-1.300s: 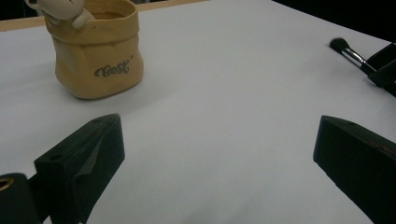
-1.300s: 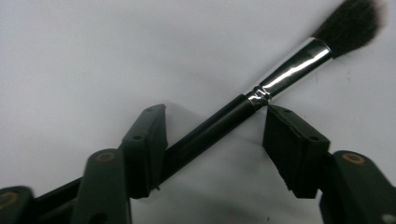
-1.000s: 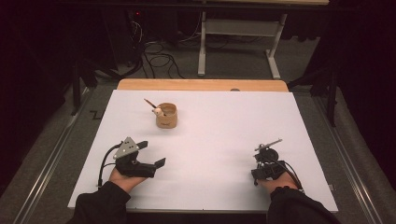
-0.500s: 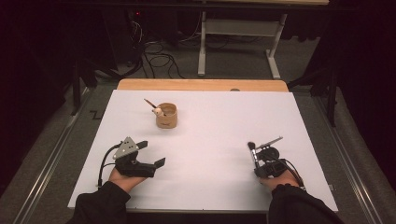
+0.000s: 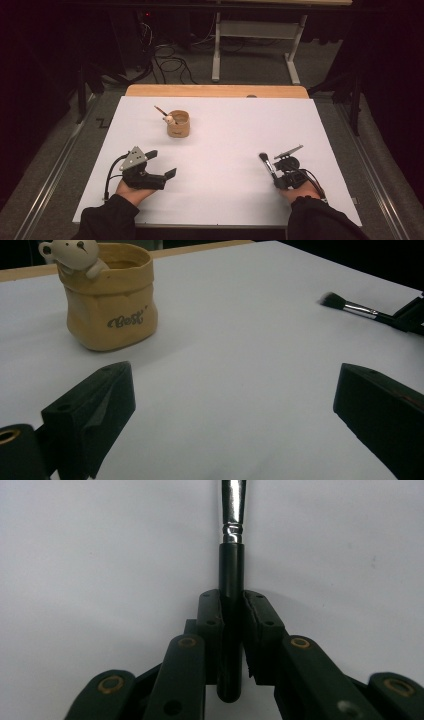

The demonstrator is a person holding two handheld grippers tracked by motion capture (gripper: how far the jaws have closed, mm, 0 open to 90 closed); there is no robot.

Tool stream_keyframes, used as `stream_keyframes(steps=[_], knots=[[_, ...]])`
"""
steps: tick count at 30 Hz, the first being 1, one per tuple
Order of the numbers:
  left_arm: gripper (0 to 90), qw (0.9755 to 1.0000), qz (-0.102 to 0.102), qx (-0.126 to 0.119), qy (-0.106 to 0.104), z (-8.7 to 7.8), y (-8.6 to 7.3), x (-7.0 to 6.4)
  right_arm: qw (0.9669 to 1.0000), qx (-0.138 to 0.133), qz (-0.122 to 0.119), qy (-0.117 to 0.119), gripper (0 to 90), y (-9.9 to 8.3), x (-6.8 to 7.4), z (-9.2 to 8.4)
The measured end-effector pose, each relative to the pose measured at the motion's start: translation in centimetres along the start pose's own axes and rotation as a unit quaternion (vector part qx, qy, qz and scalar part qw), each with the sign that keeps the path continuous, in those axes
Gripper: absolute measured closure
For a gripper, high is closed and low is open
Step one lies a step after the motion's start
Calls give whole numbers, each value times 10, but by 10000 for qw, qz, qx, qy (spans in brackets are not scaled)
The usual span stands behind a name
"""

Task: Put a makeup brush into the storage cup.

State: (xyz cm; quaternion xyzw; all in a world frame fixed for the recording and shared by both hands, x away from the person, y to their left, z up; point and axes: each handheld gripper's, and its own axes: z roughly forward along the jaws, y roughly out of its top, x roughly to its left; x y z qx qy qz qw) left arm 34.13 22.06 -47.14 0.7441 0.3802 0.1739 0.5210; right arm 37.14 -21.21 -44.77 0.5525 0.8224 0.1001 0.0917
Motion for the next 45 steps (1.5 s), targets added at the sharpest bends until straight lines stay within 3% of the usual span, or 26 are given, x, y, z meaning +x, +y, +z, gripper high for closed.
stream_keyframes(steps=[29, 34, 45], knots=[[39, 10000, 11, 13, 9, 0, 0, 0, 9999, 19, -119, 2, 809, 1, 0, -1], [39, 10000, 25, 27, 10, 0, 0, 0, 9999, -42, -161, -10, 809, 1, 0, -3], [39, 10000, 38, 31, 17, 1, 0, 0, 9983, -554, -187, -7, 808, 9, 1, -10]])
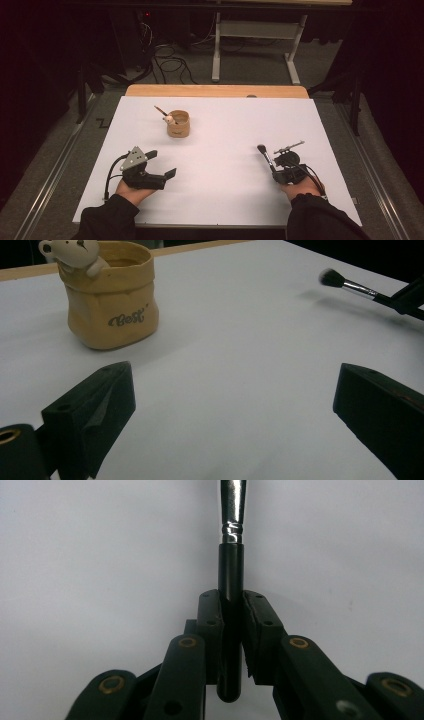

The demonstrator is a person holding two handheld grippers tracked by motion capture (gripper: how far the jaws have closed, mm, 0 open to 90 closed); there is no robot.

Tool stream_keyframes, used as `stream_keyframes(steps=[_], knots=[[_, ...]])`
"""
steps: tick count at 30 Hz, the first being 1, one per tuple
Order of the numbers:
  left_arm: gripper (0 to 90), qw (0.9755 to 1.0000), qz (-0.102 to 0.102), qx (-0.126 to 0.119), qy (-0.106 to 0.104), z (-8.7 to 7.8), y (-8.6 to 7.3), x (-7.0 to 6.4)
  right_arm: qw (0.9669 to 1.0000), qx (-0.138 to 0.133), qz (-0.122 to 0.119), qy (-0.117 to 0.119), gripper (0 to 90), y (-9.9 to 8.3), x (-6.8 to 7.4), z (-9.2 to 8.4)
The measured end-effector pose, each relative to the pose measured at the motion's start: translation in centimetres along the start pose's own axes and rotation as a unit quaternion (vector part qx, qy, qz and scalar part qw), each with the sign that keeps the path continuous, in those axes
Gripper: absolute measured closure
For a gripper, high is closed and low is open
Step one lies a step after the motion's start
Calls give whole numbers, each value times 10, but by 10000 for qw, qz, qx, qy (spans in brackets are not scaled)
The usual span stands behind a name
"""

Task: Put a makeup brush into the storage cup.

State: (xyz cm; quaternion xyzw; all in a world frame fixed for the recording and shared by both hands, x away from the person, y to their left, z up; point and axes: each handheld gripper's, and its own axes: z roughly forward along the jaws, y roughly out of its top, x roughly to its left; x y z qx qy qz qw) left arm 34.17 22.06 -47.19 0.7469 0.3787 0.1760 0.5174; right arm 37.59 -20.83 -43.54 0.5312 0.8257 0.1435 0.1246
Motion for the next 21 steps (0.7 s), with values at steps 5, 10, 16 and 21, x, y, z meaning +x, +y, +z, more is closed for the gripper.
stream_keyframes(steps=[5, 10, 16, 21], knots=[[39, 10000, -3, 7, 0, 0, 0, 0, 9998, -171, 37, 74, 809, -2, 2, 6], [39, 10000, -1, 12, 9, 1, 0, 0, 9989, -454, 38, 145, 808, -1, 3, 7], [39, 10000, 0, 16, 19, 1, 0, 1, 9962, -840, 108, 214, 809, 0, 1, 9], [39, 10000, 4, 21, 29, 2, 0, 1, 9933, -1088, 147, 347, 808, -1, 3, 15]])
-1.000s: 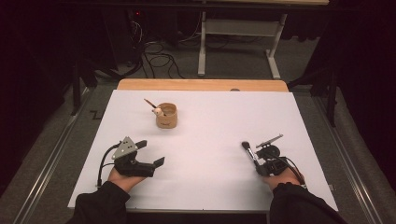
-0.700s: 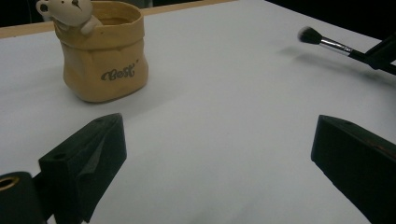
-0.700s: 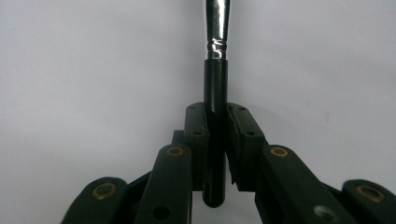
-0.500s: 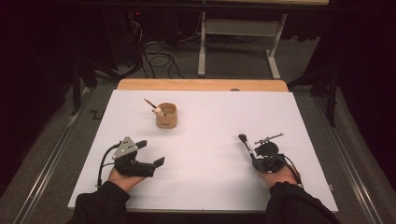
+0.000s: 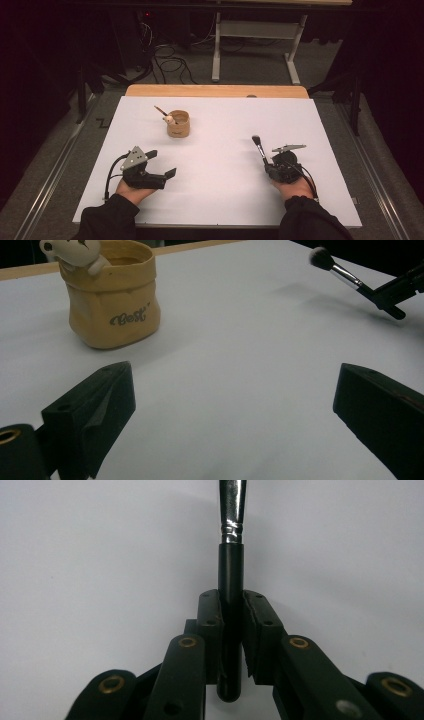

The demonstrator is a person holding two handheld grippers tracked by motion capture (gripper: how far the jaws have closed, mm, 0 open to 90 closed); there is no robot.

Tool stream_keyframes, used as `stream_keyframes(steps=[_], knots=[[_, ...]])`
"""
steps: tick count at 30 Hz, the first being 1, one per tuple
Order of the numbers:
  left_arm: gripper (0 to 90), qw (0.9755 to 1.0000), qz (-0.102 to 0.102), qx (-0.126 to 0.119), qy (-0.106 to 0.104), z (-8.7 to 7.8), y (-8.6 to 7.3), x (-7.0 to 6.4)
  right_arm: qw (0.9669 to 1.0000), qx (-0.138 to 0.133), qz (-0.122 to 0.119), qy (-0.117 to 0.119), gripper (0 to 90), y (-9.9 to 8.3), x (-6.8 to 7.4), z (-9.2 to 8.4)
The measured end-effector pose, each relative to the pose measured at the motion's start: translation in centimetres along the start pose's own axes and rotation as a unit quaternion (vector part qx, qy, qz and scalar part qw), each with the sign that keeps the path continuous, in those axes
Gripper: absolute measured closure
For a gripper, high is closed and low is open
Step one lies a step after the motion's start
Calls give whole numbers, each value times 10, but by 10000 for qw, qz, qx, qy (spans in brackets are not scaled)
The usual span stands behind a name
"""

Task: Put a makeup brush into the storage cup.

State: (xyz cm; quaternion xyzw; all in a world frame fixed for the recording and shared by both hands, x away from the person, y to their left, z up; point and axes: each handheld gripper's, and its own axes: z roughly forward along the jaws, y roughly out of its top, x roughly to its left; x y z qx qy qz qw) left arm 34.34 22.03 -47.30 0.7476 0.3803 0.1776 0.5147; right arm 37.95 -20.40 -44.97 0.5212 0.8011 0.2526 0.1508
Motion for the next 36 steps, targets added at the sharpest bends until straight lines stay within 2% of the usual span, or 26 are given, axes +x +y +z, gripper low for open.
stream_keyframes(steps=[6, 10, 16, 23, 27, 32, 36], knots=[[39, 10000, 13, 24, 26, 1, 0, 1, 9993, -381, -61, 30, 808, 1, 2, 2], [39, 10000, -7, 20, 51, 2, 0, 2, 9971, -751, -65, -34, 808, 0, 3, 0], [39, 9999, -34, 36, 98, 3, -1, 4, 9921, -1255, 21, -75, 808, -3, 0, 0], [39, 9998, -42, 72, 163, 4, -1, 5, 9837, -1786, 206, -47, 808, -11, -7, 1], [39, 9998, 0, 75, 205, 5, -2, 4, 9815, -1899, 246, -8, 808, -17, -8, 5], [39, 9997, 37, 106, 232, 6, -2, 4, 9793, -2018, 114, 30, 808, -20, -6, 7], [39, 9996, 46, 110, 238, 6, -2, 4, 9768, -2110, 267, 227, 808, -23, -10, 9]])
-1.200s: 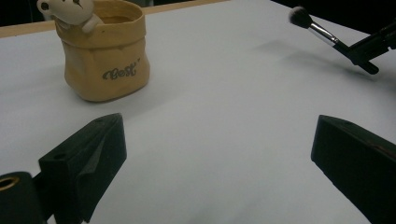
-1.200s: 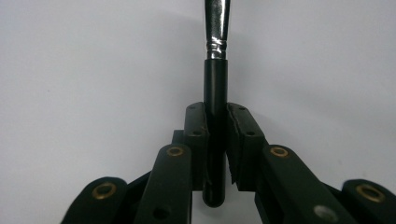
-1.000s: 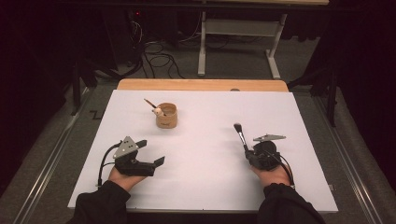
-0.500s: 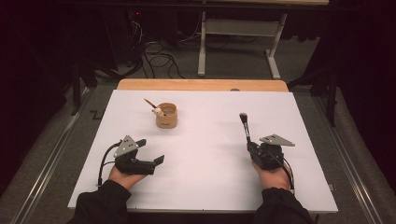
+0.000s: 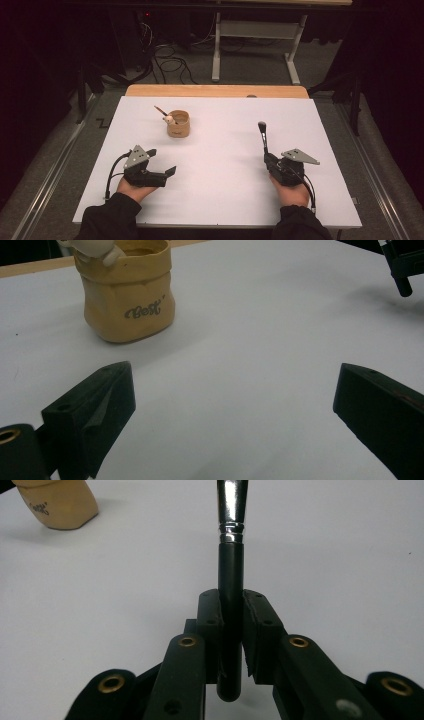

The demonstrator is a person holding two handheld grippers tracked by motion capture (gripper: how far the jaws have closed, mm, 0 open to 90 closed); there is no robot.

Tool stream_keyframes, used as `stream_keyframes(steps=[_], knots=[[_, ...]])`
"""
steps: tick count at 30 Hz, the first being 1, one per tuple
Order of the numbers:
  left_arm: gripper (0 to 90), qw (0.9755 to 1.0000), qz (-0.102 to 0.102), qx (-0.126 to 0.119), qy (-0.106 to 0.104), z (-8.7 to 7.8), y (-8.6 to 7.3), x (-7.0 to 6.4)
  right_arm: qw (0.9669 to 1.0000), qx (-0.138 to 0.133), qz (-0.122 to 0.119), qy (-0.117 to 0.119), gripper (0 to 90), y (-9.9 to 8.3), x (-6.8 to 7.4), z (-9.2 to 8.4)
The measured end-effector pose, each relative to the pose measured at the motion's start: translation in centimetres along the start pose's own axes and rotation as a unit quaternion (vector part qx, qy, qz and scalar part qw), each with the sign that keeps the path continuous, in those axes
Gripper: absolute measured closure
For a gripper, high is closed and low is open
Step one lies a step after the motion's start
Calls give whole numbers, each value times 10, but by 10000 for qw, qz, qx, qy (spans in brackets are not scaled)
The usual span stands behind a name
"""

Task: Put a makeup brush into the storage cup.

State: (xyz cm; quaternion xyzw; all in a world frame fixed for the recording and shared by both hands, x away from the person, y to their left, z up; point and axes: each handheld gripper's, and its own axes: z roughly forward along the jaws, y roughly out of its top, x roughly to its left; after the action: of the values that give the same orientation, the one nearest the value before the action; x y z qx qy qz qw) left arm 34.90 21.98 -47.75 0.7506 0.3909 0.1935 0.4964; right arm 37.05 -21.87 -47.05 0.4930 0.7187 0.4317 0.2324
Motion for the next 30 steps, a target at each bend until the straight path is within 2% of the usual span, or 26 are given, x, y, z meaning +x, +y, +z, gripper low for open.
stream_keyframes(steps=[8, 18, 21, 24, 30], knots=[[39, 10000, 9, 11, 25, 0, 0, -1, 9999, -152, 64, 27, 808, -1, -6, -4], [38, 10000, -24, -20, 31, -2, -1, 0, 9993, -361, -6, 86, 807, 0, -8, -7], [39, 10000, 55, 27, 43, 1, -1, -2, 9989, -453, -35, 99, 807, 0, -7, -9], [38, 10000, 38, 37, 1, 4, 4, -3, 9984, -550, -76, 110, 807, 0, -6, -12], [37, 9998, 177, -45, -115, 7, 22, -13, 9970, -761, -87, 118, 807, 1, -8, -17]])
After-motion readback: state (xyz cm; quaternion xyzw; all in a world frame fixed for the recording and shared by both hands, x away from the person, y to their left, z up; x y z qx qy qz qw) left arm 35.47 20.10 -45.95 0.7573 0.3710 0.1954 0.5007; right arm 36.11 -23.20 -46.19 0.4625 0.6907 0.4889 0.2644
